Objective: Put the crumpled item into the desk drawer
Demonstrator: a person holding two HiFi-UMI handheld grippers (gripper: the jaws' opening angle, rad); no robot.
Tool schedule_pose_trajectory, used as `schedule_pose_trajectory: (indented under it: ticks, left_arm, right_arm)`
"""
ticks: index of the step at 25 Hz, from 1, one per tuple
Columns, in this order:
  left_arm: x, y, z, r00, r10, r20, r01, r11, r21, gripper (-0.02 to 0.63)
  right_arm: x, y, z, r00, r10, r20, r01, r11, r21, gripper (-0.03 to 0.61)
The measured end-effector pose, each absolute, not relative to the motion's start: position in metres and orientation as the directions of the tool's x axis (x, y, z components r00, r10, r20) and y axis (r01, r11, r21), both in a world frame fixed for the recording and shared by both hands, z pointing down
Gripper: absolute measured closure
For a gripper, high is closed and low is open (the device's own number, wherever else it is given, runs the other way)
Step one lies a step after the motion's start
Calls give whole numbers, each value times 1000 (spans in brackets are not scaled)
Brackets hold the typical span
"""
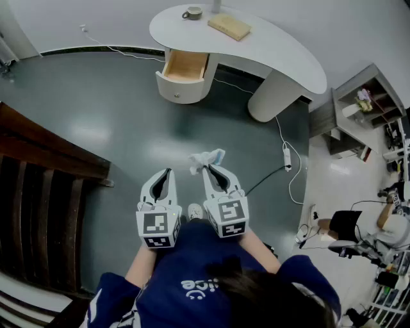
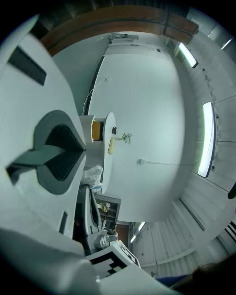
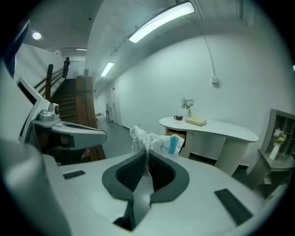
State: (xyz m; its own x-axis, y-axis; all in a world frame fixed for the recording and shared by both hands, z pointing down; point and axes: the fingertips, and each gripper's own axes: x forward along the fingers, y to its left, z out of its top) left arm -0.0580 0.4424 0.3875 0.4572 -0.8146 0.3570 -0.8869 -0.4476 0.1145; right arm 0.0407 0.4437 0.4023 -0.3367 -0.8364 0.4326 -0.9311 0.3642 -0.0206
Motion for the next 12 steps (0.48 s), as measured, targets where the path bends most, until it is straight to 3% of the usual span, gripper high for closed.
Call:
schedule_pose_trajectory:
  ticks: [12]
  left_arm:
    - [-85,414,388,490,-802,341,-869,-480,120,610]
  right_arm:
    - [18,425,405,-319,-842,436,-941,336,-41,546]
